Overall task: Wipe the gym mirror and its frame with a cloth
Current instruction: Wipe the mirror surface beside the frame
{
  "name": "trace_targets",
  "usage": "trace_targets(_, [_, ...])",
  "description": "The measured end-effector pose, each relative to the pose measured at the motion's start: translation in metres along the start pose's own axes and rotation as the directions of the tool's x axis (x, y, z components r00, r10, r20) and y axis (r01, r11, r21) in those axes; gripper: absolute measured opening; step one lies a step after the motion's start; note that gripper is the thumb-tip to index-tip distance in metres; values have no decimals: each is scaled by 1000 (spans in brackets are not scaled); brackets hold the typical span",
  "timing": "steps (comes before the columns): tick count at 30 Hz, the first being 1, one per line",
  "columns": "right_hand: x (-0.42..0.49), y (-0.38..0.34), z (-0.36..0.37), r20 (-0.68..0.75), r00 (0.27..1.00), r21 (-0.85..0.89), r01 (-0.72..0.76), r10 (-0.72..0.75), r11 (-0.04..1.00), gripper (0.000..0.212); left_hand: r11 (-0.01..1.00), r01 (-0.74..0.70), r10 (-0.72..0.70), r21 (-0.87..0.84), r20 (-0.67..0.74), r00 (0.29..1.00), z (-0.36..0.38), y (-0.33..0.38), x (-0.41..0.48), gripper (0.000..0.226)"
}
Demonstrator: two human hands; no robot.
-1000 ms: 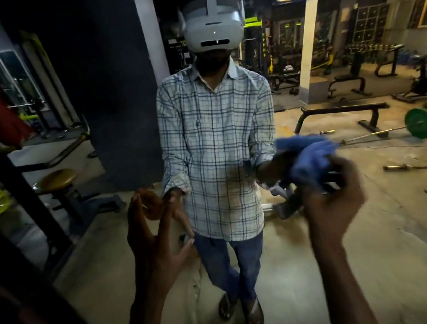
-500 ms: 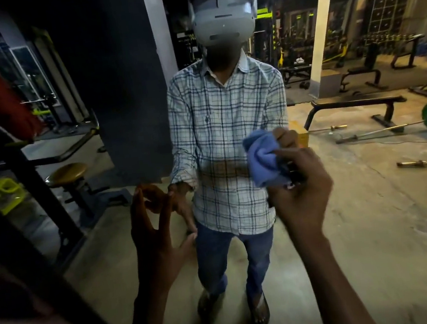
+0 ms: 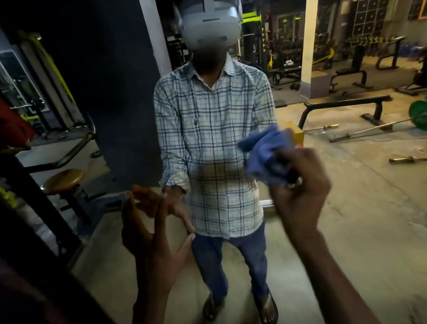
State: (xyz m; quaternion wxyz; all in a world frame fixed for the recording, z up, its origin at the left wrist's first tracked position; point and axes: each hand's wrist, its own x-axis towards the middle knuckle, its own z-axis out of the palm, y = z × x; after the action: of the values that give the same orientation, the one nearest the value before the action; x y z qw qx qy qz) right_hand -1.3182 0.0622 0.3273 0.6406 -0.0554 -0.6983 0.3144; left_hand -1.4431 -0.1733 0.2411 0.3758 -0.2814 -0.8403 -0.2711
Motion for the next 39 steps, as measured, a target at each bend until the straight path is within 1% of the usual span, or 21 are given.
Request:
trace_targets(2, [19, 4, -7, -281, 956, -13, -96, 89, 995, 36, 1000, -8, 9, -15, 11, 1000, -4, -9, 2, 122])
trace_targets(4, [11, -5, 11, -366, 922, 38, -121, 126, 992, 34, 1000, -14, 15, -27, 23, 1000, -4, -13, 2, 120])
trace_targets(5, [-4, -12, 27, -294, 951, 62, -85, 99, 994, 31, 999, -15, 15, -36, 22, 1000, -3, -14, 1, 118])
trace_targets(7, [-51, -24, 63, 19, 1000, 89, -16, 14, 996, 30, 998, -43, 44, -45, 6, 999, 0, -18, 1, 107])
trace_targets(9, [-95, -28, 80, 291, 956, 37, 24, -34, 999, 39, 996, -86, 86, -40, -6, 996, 0, -21, 0, 95])
trace_targets(10, [-103, -24, 78, 340, 940, 6, 39, -39, 999, 43, 995, -93, 93, -38, -5, 996, 0, -22, 0, 92])
trace_targets(12, [-96, -9, 57, 256, 966, -15, -16, 19, 1000, 44, 997, -74, 75, -37, 10, 997, -2, -24, -1, 97])
trace_targets(14, [-79, 12, 25, -37, 990, -69, -138, 136, 988, 36, 998, -59, 60, -26, 35, 998, -4, -24, -1, 107])
trace_targets(15, [-73, 25, 9, -217, 950, -65, -245, 226, 967, 34, 998, -57, 58, -26, 42, 997, -3, -24, -2, 109])
trace_targets(17, [-77, 50, -13, -465, 778, 72, -442, 422, 894, 32, 998, -46, 48, -33, 54, 997, -2, -24, -2, 112])
trace_targets(22, [-120, 81, -10, -588, 313, 392, -697, 746, 601, 26, 998, -40, 42, -38, 62, 997, -3, -22, -3, 116])
trace_targets(23, [-117, 77, -6, -585, 320, 386, -698, 745, 603, 22, 999, -25, 28, -44, 68, 997, -3, -21, -3, 116])
trace_targets(24, [-111, 67, 1, -588, 389, 333, -683, 710, 650, 18, 999, -8, 11, -46, 76, 997, -3, -21, -3, 117])
trace_targets(26, [-98, 33, 23, -524, 595, 218, -597, 609, 772, 27, 999, 10, -6, -52, 83, 997, -3, -21, -3, 117])
trace_targets(28, [-91, -6, 53, -345, 805, 160, -457, 483, 875, 28, 998, -2, 7, -69, 73, 997, -3, -21, -3, 109])
trace_targets(30, [-92, -34, 77, -118, 927, 105, -345, 356, 933, 34, 997, 0, 5, -79, 73, 997, -4, -20, -3, 98])
trace_targets(32, [-103, -35, 89, 74, 963, -2, -261, 260, 965, 42, 995, 8, 1, -98, 93, 996, -6, -20, -2, 93])
trace_targets(34, [-120, -16, 78, 130, 971, -72, -192, 200, 979, 40, 997, -7, 14, -82, 96, 995, -7, -21, -2, 93])
trace_targets(36, [-132, 10, 51, -11, 932, -147, -360, 362, 921, 41, 998, -25, 30, -55, 78, 997, -5, -26, -2, 97])
trace_targets(38, [-139, 29, 30, -289, 808, -116, -563, 514, 818, 32, 999, -33, 36, -42, 67, 997, -8, -30, 0, 111])
trace_targets(39, [-139, 30, 30, -401, 767, -138, -591, 501, 795, 30, 997, -50, 54, -60, 62, 997, -6, -33, -2, 115])
